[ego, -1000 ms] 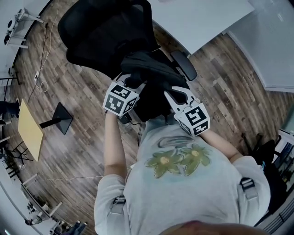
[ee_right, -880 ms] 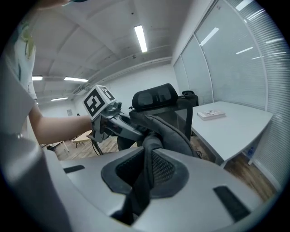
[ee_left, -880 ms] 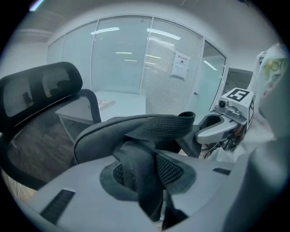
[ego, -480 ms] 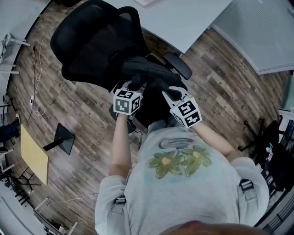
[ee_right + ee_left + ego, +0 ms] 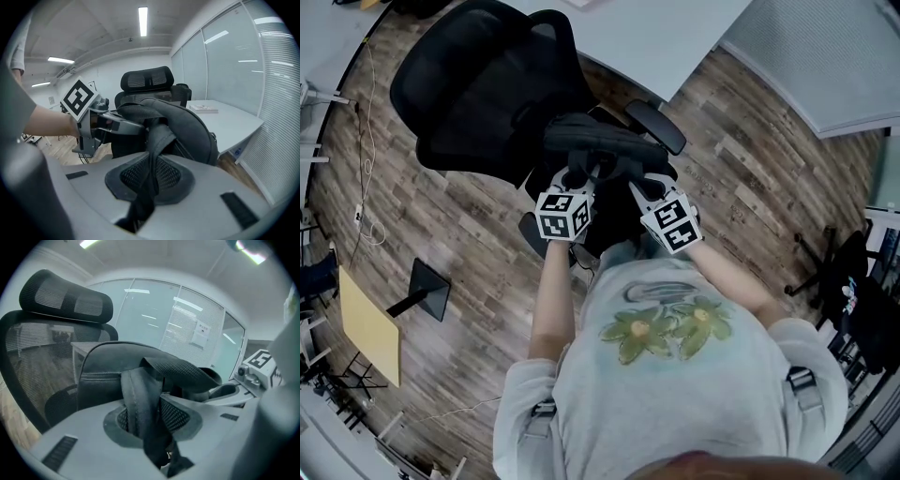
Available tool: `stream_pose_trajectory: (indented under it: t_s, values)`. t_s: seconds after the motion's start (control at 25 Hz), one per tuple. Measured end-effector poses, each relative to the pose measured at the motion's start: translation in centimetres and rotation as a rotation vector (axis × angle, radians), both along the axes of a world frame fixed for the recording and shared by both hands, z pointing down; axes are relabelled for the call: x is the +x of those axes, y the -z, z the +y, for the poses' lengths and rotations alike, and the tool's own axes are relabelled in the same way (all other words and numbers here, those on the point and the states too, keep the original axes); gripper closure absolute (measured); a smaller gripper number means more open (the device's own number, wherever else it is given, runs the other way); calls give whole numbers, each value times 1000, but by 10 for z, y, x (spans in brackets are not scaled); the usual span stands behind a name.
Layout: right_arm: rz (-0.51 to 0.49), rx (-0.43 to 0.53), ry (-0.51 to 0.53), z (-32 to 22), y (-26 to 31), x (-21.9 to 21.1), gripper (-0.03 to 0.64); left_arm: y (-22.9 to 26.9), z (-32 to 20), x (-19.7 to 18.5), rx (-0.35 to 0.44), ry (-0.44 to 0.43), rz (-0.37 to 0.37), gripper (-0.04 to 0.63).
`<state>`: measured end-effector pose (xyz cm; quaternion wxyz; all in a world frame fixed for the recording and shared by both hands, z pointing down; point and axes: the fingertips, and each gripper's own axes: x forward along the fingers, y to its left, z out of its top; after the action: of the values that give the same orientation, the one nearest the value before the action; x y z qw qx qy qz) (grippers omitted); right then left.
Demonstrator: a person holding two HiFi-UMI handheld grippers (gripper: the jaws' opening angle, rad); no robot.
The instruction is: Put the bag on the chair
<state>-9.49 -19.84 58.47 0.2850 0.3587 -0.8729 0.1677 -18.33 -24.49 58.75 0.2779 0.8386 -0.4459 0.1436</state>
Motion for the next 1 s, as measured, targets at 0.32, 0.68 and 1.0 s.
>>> stream_pose_trajectory:
  t_s: [0.32,0.68,1.0]
  values:
    - [-18,-35,-40,-15,-12,10,578,-19,7,-9,-54,12,-76,420]
    - [-26,-34,-86,-48,-29,20,578,-32,-19,-7,-83,41,-175,425]
    - [-41,-42,-116,-76,-45,27,578,-44,-44,-2,-108,71,-204,433]
